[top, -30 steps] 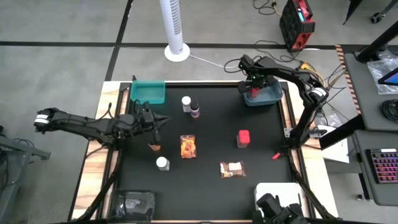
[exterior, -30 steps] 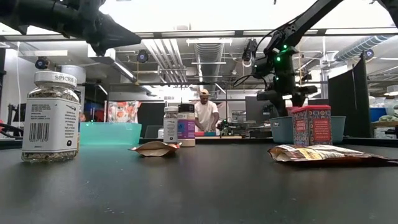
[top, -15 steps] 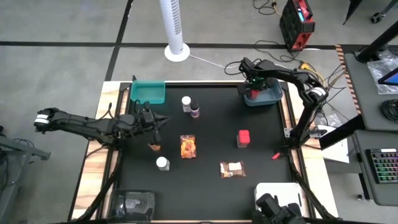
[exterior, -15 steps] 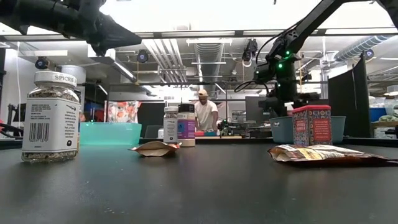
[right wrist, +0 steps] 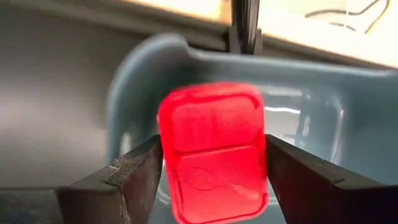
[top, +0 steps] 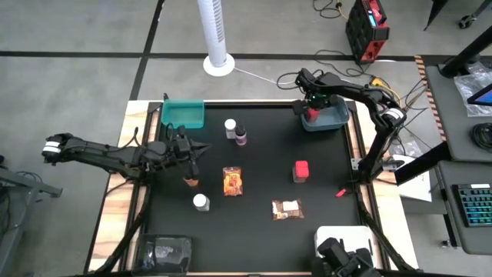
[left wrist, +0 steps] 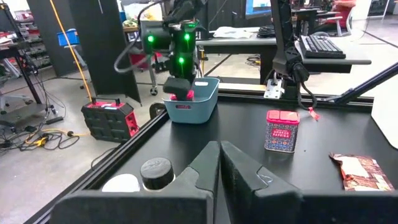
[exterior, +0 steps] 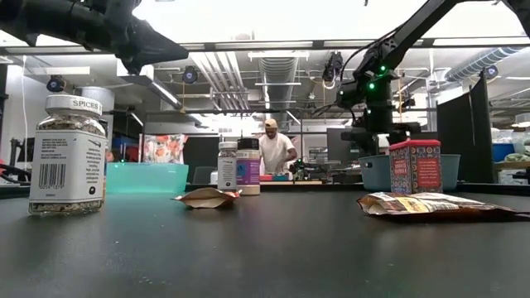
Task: Sort spices by type
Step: Put the top red seasoning can into the dark blue bin, then put the bottom black seasoning bottle into the black bin
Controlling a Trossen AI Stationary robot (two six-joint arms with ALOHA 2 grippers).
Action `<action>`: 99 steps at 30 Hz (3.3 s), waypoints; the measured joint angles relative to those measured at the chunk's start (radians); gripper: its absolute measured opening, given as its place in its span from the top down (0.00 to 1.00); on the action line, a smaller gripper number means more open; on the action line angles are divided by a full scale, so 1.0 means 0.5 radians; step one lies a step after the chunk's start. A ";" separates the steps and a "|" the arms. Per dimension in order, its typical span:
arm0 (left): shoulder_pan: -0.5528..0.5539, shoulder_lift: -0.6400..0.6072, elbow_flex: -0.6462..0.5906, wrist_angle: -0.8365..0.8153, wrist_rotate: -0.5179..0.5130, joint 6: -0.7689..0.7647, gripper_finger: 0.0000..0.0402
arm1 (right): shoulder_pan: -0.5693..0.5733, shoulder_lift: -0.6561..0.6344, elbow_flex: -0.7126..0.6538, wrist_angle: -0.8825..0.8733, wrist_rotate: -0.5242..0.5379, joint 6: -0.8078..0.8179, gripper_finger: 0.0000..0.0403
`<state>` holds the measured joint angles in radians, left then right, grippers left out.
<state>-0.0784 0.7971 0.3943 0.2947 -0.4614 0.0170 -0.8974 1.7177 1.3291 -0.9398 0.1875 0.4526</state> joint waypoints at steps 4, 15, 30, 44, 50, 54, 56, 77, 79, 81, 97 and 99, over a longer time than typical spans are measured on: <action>0.000 0.000 0.000 0.000 0.000 0.000 1.00 | 0.000 -0.037 0.113 -0.062 -0.001 0.008 0.36; 0.000 0.000 0.000 0.005 0.000 -0.037 1.00 | 0.208 -0.487 0.219 -0.234 0.006 -0.130 0.32; -0.024 0.018 0.056 0.015 0.197 -0.358 1.00 | 1.991 -1.452 -0.732 0.808 0.717 -0.325 0.45; -0.406 0.991 1.585 -2.577 0.127 -0.923 1.00 | 2.219 -1.501 -0.835 0.824 0.817 -0.369 0.54; -0.412 1.115 1.805 -3.104 0.289 -0.841 1.00 | 2.218 -1.496 -0.926 0.831 0.816 -0.348 0.56; -0.410 0.926 1.699 -3.100 0.418 -0.838 1.00 | 2.218 -1.496 -1.010 0.842 0.816 -0.292 0.58; -0.410 0.778 1.594 -3.059 0.421 -0.855 1.00 | 2.218 -1.496 -1.039 0.848 0.816 -0.276 0.59; -0.386 0.348 0.927 -2.660 0.442 -1.168 0.54 | 2.218 -1.496 -1.080 0.939 0.830 -0.271 0.57; -0.386 0.389 0.925 -2.660 0.346 -1.123 0.44 | 2.218 -1.496 -1.080 0.942 0.830 -0.254 0.57; -0.386 0.427 0.925 -2.661 0.279 -1.039 0.35 | 2.218 -1.496 -1.080 0.941 0.830 -0.246 0.57; -0.386 0.490 0.886 -2.741 0.351 -0.979 0.27 | 2.218 -1.496 -1.080 0.948 0.830 -0.223 0.58; -0.386 0.487 0.838 -2.736 0.349 -1.003 0.27 | 2.218 -1.496 -1.081 0.948 0.830 -0.223 0.58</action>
<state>-0.2714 1.0406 0.8132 -1.0732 -0.2870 -0.4843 0.2115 0.9699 0.7887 -0.4660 0.6025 0.3412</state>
